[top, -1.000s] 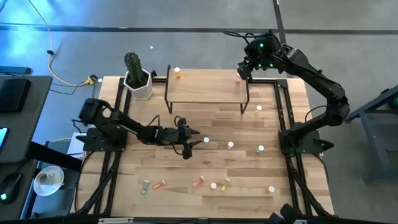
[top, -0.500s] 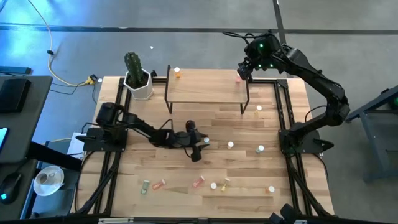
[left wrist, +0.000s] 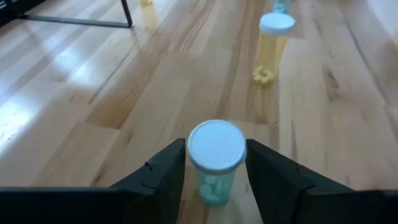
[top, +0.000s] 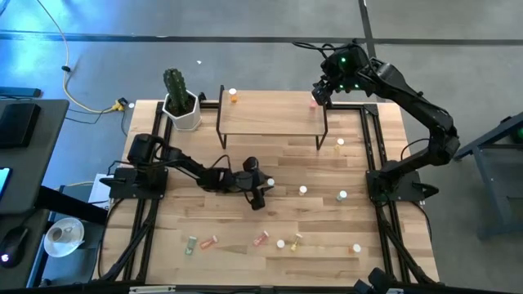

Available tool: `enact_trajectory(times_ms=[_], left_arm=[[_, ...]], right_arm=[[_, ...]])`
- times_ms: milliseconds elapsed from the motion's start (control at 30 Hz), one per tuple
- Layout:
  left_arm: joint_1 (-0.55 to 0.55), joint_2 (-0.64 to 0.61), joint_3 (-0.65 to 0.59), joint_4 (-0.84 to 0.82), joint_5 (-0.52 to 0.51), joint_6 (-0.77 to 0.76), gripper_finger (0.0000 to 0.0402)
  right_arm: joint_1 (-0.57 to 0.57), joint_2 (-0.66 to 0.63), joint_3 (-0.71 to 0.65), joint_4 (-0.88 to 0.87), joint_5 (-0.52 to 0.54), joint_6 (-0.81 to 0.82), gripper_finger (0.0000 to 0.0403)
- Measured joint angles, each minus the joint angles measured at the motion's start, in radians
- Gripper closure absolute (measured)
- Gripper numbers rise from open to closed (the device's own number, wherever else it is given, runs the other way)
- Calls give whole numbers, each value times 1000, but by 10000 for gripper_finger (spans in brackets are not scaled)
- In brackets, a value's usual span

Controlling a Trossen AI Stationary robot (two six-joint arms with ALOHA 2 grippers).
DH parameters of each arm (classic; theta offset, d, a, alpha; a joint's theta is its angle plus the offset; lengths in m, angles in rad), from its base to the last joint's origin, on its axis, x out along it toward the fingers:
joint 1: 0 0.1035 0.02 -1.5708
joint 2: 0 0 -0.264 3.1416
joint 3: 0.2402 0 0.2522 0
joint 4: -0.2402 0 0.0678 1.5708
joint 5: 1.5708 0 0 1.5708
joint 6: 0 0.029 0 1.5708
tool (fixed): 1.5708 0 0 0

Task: Pick and place medicine bottles onto shelf by color
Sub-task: Put the middle blue pill bottle on the shelf

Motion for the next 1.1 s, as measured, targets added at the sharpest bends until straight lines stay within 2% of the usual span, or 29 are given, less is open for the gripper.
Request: enact_trajectory(times_ms=[467,667,900,1100], left_arm=[[0,0,0,5,0,0,286],[1,-11,1,11,0,0,288],[34,-117,1,6,1,20,287],[93,-283,1,-28,1,56,287]], right_arm=[[0,0,0,0,0,0,217],[0,0,0,0,0,0,217],[0,0,0,-1,0,0,217],[0,0,0,-2,0,-2,217]])
